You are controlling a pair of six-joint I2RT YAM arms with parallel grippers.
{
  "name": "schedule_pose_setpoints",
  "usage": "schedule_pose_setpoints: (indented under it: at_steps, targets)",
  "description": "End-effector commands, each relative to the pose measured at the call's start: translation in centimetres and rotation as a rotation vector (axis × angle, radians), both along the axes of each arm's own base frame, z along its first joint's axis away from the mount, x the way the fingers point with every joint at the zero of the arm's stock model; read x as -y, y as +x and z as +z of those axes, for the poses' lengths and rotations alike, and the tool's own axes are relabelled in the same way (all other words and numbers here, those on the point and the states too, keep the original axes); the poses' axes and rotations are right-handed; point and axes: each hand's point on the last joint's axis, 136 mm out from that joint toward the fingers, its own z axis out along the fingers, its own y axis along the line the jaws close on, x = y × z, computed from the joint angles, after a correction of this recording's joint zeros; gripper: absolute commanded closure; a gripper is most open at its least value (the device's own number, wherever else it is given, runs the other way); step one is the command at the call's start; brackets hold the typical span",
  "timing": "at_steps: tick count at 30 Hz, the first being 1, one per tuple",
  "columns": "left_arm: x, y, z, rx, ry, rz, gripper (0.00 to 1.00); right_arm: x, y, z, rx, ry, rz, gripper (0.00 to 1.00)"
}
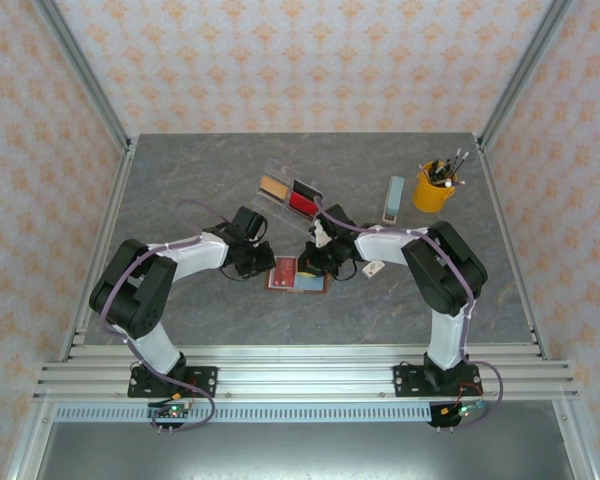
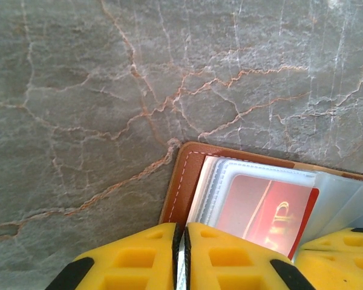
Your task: Take the credit cards out of the card holder
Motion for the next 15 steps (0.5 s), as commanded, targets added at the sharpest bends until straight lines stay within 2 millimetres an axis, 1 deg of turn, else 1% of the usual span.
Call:
schedule_pose_setpoints:
  at_steps: [1, 4, 7, 10, 15]
  targets:
    - [-0.1, 0.0, 0.5, 0.002, 0.005, -0.018, 0.85, -0.6, 0.1, 1.1, 0.007, 0.061, -0.002, 0.86]
    - [-0.1, 0.0, 0.2, -0.005, 0.002, -0.017, 0.85, -0.6, 0.3, 0.5, -0.008, 0.055, -0.010, 0.83]
    - [-0.2, -0.4, -0.6, -0.026, 0.005, -0.014, 0.86, -0.7, 0.4, 0.0, -0.020, 0.049, -0.019, 0.82]
    - [-0.2, -0.5, -1.0, -0.039, 0.009, -0.014, 0.87, -0.7, 0.5, -0.4, -0.029, 0.041, -0.024, 0.82]
    - [-0.5, -0.7, -1.4, -0.050, 0.028, -0.008, 0.87, -0.1, 0.6, -1.2, -0.029, -0.012, -0.033, 0.82]
